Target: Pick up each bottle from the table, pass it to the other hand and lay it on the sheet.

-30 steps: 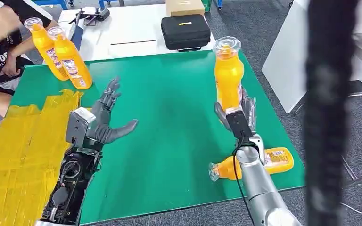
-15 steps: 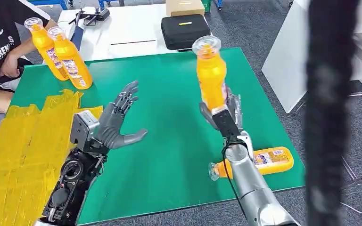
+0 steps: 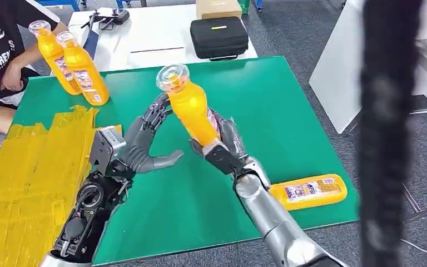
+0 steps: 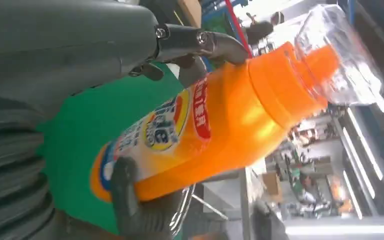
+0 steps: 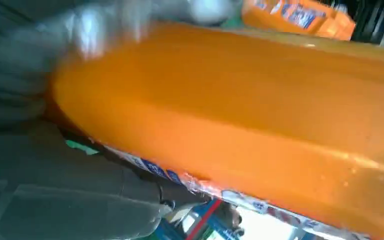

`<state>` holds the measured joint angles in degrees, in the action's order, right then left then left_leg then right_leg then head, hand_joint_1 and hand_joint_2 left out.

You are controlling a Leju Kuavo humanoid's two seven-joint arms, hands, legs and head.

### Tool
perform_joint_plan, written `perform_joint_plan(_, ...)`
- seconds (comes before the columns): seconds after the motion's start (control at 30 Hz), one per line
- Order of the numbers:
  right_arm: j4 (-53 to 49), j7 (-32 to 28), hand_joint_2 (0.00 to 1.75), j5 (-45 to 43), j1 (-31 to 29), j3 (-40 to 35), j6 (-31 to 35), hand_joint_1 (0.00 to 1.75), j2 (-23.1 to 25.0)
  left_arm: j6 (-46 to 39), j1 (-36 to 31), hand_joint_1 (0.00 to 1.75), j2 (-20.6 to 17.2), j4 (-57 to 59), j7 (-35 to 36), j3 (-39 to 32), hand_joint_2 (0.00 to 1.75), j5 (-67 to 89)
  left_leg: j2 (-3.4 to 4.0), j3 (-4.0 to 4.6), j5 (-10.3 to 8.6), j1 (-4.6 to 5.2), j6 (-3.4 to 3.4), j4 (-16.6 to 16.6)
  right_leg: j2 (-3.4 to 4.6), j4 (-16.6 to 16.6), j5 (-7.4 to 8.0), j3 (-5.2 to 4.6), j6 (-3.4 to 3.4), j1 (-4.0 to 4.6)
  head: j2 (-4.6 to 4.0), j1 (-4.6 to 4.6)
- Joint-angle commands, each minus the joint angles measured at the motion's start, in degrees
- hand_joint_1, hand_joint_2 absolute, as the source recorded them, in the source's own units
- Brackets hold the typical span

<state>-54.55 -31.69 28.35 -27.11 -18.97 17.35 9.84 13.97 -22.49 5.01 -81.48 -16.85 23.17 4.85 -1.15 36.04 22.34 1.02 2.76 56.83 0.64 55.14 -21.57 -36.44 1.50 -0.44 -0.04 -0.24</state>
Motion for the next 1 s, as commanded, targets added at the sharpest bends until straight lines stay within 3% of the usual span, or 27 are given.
perform_joint_plan(0.03,7.4,-0.7,1.75,1.5,-3.7,-7.2,-0.9,1.75,1.2,0.2,-3.5,0.00,-0.3,6.2,0.1,1.5,1.75,-1.3,0.07,-0.20,0.10,-0.04,-0.16,0.0,-0.02,0.0,-0.09,0.21,-0.03,0.04,0.00,0.02)
perform_joint_plan(0.3,10.1,-0.5,1.75,3.5,-4.1,-11.9,-0.4,1.75,3.2,-0.6,-2.9,0.00,-0.7,7.2,0.1,0.7,1.75,-2.9,0.15,-0.23,0.13,-0.04,-0.18,0.0,0.05,0.0,-0.09,0.20,-0.05,0.05,0.00,-0.02)
perform_joint_plan(0.67,8.8,0.0,1.75,2.9,-3.5,-12.8,-0.7,1.75,2.6,-0.8,-3.2,0.00,-0.4,8.2,0.3,0.4,1.75,-3.9,0.05,-0.14,0.08,-0.03,-0.13,0.0,-0.03,0.0,-0.07,0.14,-0.03,0.03,0.00,0.02)
perform_joint_plan(0.7,8.5,0.3,1.75,2.9,-3.4,-12.9,-0.6,1.75,2.5,-0.9,-3.1,0.10,-0.2,8.2,0.0,0.0,1.75,-4.6,0.08,-0.26,0.16,-0.05,-0.20,0.0,-0.04,0.0,-0.15,0.26,-0.05,0.05,0.00,0.02)
perform_joint_plan(0.73,8.2,0.5,1.75,2.8,-3.4,-13.0,-0.7,1.75,2.4,-1.2,-3.1,1.71,0.0,8.0,-0.6,-0.3,1.75,-5.1,0.09,-0.37,0.25,-0.09,-0.28,0.1,-0.06,0.1,-0.23,0.39,-0.06,0.10,0.00,0.02)
perform_joint_plan(1.0,7.1,0.8,1.75,2.1,-3.0,-12.9,-1.7,1.75,2.1,-2.3,-1.7,1.75,-0.2,6.1,-1.3,-1.9,1.75,-7.6,0.17,-0.43,0.30,-0.12,-0.32,0.1,0.00,0.1,-0.25,0.43,-0.08,0.13,0.00,0.02)
